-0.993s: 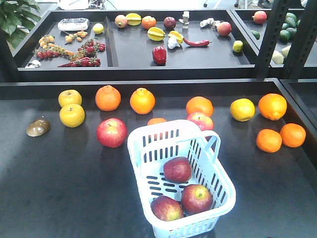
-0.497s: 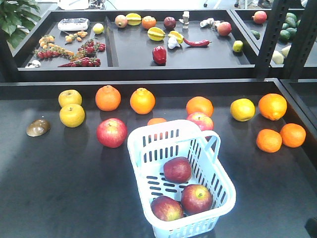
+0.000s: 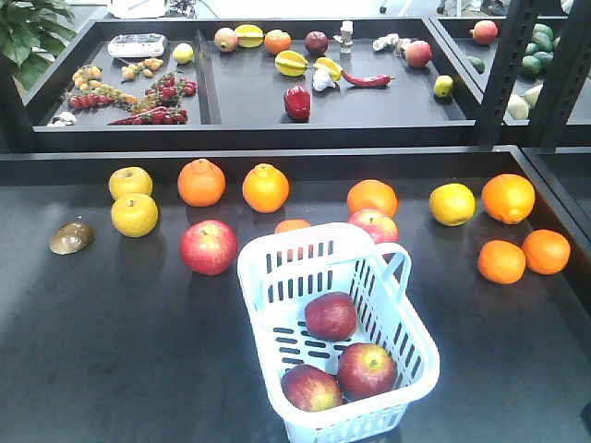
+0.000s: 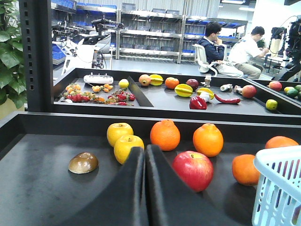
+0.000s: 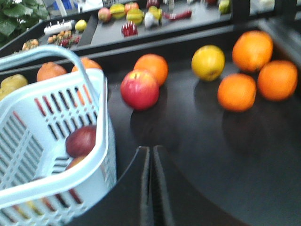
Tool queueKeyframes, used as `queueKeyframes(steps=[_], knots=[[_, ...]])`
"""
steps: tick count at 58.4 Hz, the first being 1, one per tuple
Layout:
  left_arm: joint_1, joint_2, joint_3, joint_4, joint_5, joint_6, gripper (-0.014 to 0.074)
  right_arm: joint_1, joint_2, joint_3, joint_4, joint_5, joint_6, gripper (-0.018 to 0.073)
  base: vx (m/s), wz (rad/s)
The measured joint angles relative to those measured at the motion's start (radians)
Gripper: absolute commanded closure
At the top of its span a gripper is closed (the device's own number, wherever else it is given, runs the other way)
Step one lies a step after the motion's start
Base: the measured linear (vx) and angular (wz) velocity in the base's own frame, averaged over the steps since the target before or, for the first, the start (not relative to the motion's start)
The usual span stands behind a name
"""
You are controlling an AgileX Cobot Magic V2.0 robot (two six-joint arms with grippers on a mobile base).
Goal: Pick three apples into basket with both arms
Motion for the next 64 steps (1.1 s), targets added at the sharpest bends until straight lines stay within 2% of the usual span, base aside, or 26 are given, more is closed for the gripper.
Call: queueKeyframes(steps=[15, 64], knots=[[0.000, 0.000, 0.000, 0.000, 0.000, 0.000, 0.0602, 0.000, 0.000, 0.000, -0.039, -0.200, 0.001, 0.0564, 0.00, 0.00], [0.000, 0.000, 0.000, 0.000, 0.000, 0.000, 0.0602, 0.000, 0.000, 0.000, -0.040, -0.208, 0.001, 0.0564, 0.00, 0.00]])
